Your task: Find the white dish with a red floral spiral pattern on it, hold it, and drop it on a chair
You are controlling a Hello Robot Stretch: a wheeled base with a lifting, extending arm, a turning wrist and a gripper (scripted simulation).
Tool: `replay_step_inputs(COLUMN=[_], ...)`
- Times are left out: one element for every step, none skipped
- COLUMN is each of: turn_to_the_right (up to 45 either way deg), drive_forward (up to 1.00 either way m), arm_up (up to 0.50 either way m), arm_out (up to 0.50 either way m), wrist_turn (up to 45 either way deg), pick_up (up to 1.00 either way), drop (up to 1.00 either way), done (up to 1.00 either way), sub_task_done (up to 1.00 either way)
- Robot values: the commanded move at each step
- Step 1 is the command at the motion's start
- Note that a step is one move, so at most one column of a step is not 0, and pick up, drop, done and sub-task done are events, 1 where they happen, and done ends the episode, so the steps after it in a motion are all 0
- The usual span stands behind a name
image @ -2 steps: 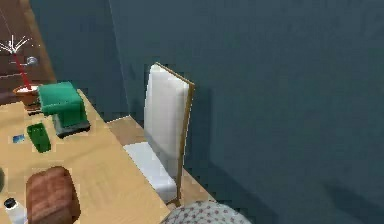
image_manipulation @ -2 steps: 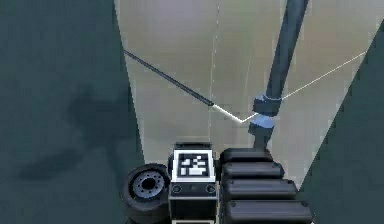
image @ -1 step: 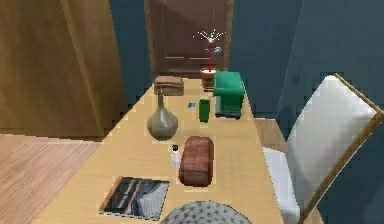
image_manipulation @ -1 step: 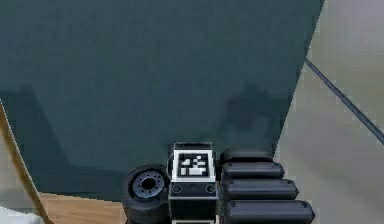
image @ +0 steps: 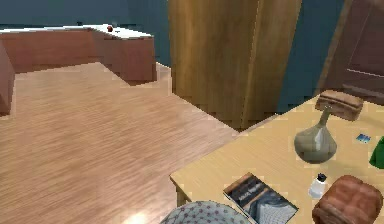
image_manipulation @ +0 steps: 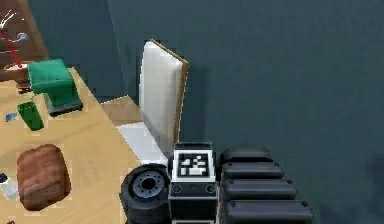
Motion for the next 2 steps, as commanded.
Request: replay_step_inputs(turn_to_the_right=[-15.0,45.0], drive_forward=[0.0,0.0], arm_up=[0.0,0.0], arm_out=[0.0,0.0], wrist_turn=[0.0,0.0], pick_up=[0.0,0.0], drop=[0.0,0.0], done=[0.0,0.0], sub_task_done=[0.0,0.0])
